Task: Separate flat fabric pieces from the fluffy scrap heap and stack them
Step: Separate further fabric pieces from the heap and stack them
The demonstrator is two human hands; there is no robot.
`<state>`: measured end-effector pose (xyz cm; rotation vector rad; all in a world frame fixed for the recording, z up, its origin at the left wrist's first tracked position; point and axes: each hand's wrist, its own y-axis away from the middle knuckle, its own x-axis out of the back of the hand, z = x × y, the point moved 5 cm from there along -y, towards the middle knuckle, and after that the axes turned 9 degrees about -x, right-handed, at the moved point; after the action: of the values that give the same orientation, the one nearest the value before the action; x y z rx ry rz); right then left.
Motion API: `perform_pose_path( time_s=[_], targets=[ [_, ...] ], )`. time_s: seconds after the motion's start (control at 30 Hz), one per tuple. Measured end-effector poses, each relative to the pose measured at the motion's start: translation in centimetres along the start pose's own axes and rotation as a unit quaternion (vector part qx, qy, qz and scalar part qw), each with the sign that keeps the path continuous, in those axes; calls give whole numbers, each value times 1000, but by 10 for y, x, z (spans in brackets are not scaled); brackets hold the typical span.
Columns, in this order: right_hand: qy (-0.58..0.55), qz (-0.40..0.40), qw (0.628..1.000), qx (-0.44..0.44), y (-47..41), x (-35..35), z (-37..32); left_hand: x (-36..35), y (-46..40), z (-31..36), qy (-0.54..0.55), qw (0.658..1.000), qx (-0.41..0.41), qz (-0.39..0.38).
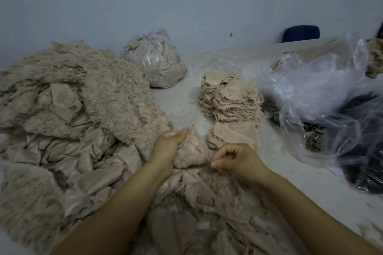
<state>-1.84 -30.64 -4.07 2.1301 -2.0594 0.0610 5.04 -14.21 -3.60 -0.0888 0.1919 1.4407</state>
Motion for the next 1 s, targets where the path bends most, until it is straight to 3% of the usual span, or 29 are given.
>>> perform_pose_path(
  time_s=[0.07,0.13,0.2,0.27,0.5,0.6,0.73,0.8,0.87,0.93,1.0],
  targets=[
    [83,-74,994,-11,4,-3,0,-1,0,-1,-1,1000,-1,9],
    [147,-100,984,-25,5,-2,-1,-2,1,0,-20,999,-25,15],
    [112,-62,991,-30,1,2,-4,-5,2,6,-72,994,-79,-1],
    [3,-1,999,-40,-6,3,-4,-13,5,9,-113,985,-124,-32],
    [-24,86,995,36,-13,-12,-7,-26,12,1,-86,987,-57,-127],
    [-65,168,984,19,-16,-1,-2,-17,13,-3,-114,986,-75,-100],
    [-84,210,974,-6,-14,12,2,-5,9,0,-86,992,-65,-61],
    [-74,183,980,-26,-11,20,5,2,6,6,-78,995,-55,-23],
    [15,31,996,-88,-7,10,5,9,1,10,-80,995,-53,22],
    [76,-81,983,-149,0,-4,6,8,0,13,-67,996,-48,17],
    [-8,-49,986,-162,-2,-8,5,2,2,11,-48,998,-38,-5]
  ],
)
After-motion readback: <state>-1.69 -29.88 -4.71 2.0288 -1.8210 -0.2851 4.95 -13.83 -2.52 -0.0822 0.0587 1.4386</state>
